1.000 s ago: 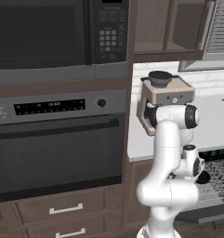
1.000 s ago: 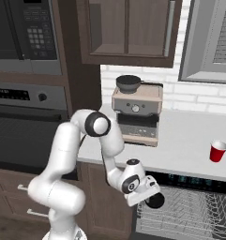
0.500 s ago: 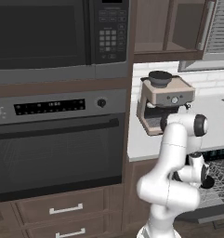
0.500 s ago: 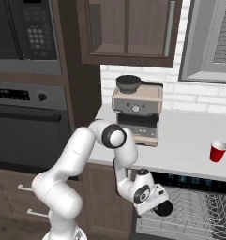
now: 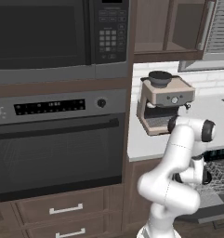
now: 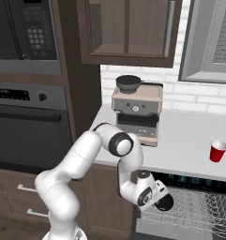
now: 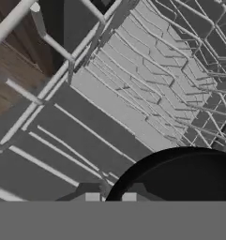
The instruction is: Pick up the cup and bowl from the counter, place them in the dishwasher, and close the dishwasher door.
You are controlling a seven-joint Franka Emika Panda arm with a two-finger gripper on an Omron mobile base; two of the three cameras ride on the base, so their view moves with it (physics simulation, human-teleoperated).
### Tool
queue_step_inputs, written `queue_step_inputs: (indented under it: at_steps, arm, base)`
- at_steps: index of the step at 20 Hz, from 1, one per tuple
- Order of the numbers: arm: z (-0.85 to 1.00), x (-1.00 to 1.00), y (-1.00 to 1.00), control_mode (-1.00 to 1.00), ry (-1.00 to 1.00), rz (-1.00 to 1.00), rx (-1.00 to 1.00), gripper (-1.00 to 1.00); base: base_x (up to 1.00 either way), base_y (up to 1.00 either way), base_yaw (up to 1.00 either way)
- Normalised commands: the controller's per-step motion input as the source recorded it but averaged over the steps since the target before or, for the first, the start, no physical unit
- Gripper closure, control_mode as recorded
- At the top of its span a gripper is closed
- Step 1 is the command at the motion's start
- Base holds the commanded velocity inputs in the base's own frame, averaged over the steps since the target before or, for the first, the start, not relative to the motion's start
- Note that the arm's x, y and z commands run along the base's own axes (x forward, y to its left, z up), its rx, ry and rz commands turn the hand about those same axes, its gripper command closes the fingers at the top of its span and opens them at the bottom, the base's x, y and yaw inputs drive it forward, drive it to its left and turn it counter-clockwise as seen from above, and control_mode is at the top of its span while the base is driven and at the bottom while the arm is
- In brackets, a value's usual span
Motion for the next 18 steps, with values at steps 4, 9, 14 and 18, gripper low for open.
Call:
queue_step_inputs:
  at_steps: [4,9,14,18]
  arm:
    - [0.07,0.01,-0.01,-1.0,-0.35,0.29,0.0,1.0]
    - [0.0,0.3,-0.11,-1.0,-0.23,0.33,-0.02,1.0]
    - [-0.1,0.33,-0.19,-1.0,-0.17,0.36,-0.05,1.0]
    - [-0.7,0.33,-0.31,-1.0,0.01,0.31,-0.09,1.0]
  base:
    - [0.0,0.0,0.0]
    - [0.0,0.0,0.0]
    - [0.0,0.0,0.0]
    - [0.0,0.0,0.0]
